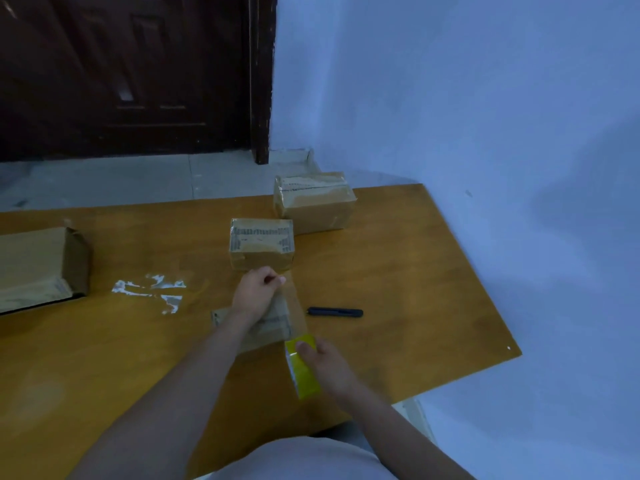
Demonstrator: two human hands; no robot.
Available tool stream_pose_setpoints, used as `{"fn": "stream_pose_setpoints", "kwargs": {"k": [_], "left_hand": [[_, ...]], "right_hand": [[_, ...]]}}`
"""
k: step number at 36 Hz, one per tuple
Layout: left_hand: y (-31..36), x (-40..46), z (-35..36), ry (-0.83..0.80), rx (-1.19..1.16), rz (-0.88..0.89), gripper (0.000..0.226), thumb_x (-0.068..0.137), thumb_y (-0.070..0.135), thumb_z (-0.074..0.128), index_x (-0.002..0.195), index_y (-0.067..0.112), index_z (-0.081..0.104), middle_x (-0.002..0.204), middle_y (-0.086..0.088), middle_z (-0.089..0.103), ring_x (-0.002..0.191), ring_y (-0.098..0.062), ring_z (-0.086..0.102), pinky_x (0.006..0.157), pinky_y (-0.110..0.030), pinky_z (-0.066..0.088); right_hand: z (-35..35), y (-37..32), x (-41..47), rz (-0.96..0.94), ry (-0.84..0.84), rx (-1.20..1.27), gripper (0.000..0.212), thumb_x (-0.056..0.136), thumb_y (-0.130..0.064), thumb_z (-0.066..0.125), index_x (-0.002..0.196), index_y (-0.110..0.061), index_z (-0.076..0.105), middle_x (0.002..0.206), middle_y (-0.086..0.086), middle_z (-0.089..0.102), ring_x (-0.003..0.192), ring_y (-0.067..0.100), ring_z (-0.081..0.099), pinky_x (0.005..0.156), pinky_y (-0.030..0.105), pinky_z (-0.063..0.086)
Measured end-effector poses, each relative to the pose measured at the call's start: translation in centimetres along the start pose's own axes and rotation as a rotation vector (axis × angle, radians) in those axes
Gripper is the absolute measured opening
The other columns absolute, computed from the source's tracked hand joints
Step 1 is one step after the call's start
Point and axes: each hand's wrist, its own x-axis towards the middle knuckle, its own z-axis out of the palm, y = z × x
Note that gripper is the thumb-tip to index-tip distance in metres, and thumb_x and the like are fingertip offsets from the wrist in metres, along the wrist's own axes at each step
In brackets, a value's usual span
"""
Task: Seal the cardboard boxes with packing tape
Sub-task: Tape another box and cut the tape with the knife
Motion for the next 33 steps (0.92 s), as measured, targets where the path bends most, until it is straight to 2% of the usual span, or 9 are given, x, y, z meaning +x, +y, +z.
{"fn": "stream_pose_setpoints", "kwargs": {"k": [3,7,10,14,18,22,26,30,33], "left_hand": [[-0.1,-0.1,0.1,0.013,-0.043,-0.004,0.021,0.092,0.023,0.061,0.074,0.013,0.058,0.073,-0.001,0.055,0.074,-0.018,0.052,0.064,-0.032,0.037],[-0.5,-0.1,0.2,0.028,-0.044,-0.021,0.022,0.092,0.025,0.061,0.072,0.016,0.057,0.074,0.0,0.056,0.074,-0.017,0.053,0.062,-0.03,0.037],[-0.4,-0.1,0.2,0.014,0.001,-0.037,0.02,0.093,0.025,0.06,0.077,0.012,0.059,0.08,-0.005,0.06,0.078,-0.02,0.056,0.068,-0.034,0.041],[0.1,0.3,0.2,-0.035,0.144,-0.092,0.022,0.094,0.027,0.057,0.079,0.011,0.059,0.084,-0.007,0.061,0.08,-0.021,0.056,0.068,-0.033,0.043],[0.5,1.5,-0.1,-0.121,0.104,-0.223,0.023,0.091,0.021,0.063,0.071,0.01,0.062,0.084,-0.008,0.062,0.084,-0.023,0.056,0.072,-0.031,0.042],[1.0,2.6,-0.4,-0.232,0.197,-0.334,0.022,0.087,0.025,0.069,0.074,0.007,0.065,0.083,-0.006,0.062,0.081,-0.021,0.058,0.067,-0.028,0.043],[1.5,2.5,-0.7,-0.29,0.314,-0.386,0.021,0.088,0.026,0.065,0.075,0.011,0.059,0.082,-0.003,0.058,0.074,-0.016,0.054,0.06,-0.025,0.041],[1.9,2.4,-1.3,-0.438,0.315,-0.457,0.017,0.092,0.027,0.056,0.089,0.01,0.059,0.1,-0.011,0.058,0.091,-0.025,0.056,0.08,-0.033,0.044],[1.4,2.5,-1.2,-0.457,0.302,-0.46,0.022,0.091,0.031,0.055,0.096,0.01,0.063,0.102,-0.01,0.061,0.093,-0.024,0.058,0.076,-0.031,0.045]], "right_hand": [[0.2,-0.2,0.1,-0.006,-0.042,-0.005,0.039,0.093,-0.046,0.047,0.1,-0.01,0.059,0.081,0.005,0.057,0.071,0.017,0.057,0.069,0.031,0.04],[-0.4,-1.3,-0.7,-0.021,-0.038,-0.029,0.049,0.098,-0.041,0.043,0.129,-0.004,0.051,0.124,0.02,0.057,0.116,0.03,0.055,0.09,0.036,0.045],[-0.6,-1.1,-0.8,0.004,-0.036,0.006,0.05,0.1,-0.036,0.04,0.135,0.0,0.043,0.136,0.021,0.049,0.126,0.033,0.046,0.098,0.038,0.039],[0.3,0.4,0.5,0.041,-0.06,0.068,0.082,0.077,-0.072,0.052,0.131,-0.01,0.051,0.11,0.003,0.055,0.102,0.022,0.054,0.096,0.043,0.043],[0.4,0.5,0.6,0.056,-0.032,0.075,0.035,0.097,-0.04,0.045,0.111,-0.012,0.06,0.092,0.005,0.059,0.081,0.019,0.057,0.072,0.031,0.046],[0.0,-0.2,0.1,0.037,-0.033,0.014,0.034,0.099,-0.038,0.041,0.119,-0.013,0.054,0.105,0.008,0.06,0.091,0.017,0.059,0.082,0.038,0.05],[-0.3,-0.6,-0.1,0.042,-0.041,-0.009,0.049,0.101,-0.034,0.038,0.141,-0.005,0.036,0.141,0.013,0.044,0.13,0.025,0.043,0.101,0.03,0.036],[0.1,-0.8,-0.1,0.03,-0.043,-0.015,0.039,0.1,-0.032,0.04,0.131,-0.01,0.049,0.13,0.016,0.055,0.113,0.024,0.056,0.088,0.032,0.043],[0.2,-0.6,0.1,0.041,-0.054,-0.025,0.039,0.1,-0.033,0.041,0.126,-0.008,0.053,0.115,0.016,0.062,0.102,0.026,0.06,0.076,0.029,0.041]]}}
